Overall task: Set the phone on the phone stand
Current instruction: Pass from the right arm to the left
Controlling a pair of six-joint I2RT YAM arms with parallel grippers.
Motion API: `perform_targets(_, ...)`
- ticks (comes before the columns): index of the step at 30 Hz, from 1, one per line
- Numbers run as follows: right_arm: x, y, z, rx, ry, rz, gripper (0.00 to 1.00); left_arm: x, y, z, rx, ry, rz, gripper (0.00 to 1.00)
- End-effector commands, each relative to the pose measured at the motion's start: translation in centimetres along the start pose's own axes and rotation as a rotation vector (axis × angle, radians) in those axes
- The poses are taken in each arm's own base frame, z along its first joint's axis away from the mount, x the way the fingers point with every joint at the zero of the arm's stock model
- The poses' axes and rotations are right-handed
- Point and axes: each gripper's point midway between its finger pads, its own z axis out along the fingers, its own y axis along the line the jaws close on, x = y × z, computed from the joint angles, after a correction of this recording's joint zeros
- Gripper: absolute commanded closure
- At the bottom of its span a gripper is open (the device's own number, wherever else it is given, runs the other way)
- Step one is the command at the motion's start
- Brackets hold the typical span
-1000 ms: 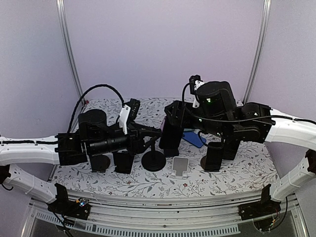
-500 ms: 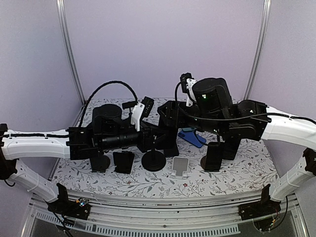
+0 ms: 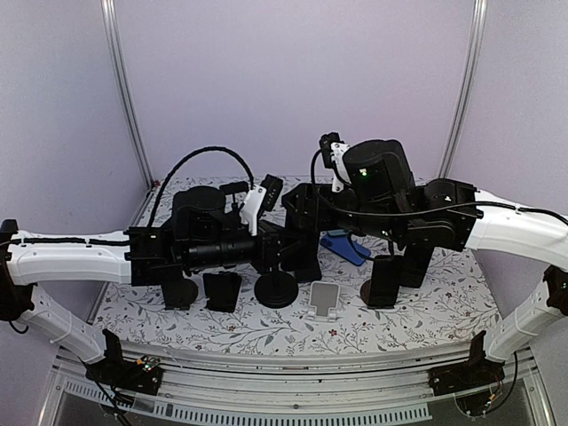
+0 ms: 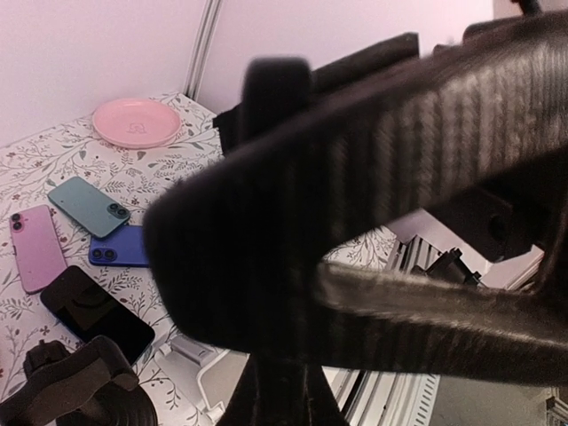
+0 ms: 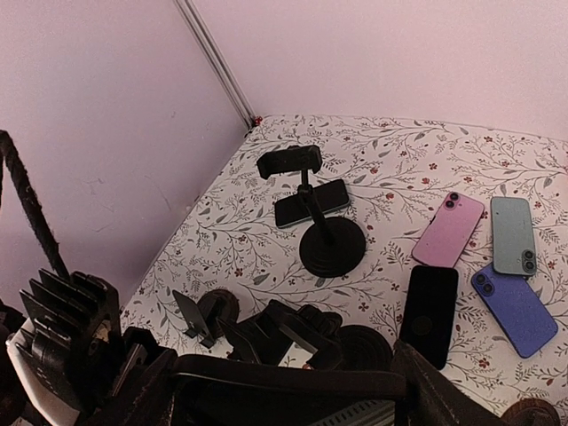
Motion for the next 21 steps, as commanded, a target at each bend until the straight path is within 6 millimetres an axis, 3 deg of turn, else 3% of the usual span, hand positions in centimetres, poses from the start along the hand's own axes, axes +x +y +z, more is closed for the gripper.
perform_targets(1, -2.2, 2.1, -0.7, -0.086, -0.063, 0.038, 0.59, -1.6, -1.1, 0.0, 0.042, -0.062, -0.046, 1.00)
perform_targets(6, -2.1, 2.0, -1.0, -0.096, -0.073, 0.042, 0.38, -2.6, -1.9, -0.6, 0.098, -0.127, -0.112, 1.00)
perform_targets(14, -2.4, 2.3, -1.2, -0.123, -0.089, 0.043, 0.20, -3.8, -2.3, -1.2, 0.124, -0.187, -0.158, 1.00)
perform_targets(18, -2.6, 2.4, -1.4, -0.131, -0.096, 0.038, 0.03, -3.8, -2.2, -1.3, 0.126, -0.196, -0.176, 1.00)
perform_targets(21, -2.8, 2.5, -1.6, -0.140, -0.103, 0.036, 0.01, -4.1, -2.2, -1.5, 0.132, -0.212, -0.192, 1.00)
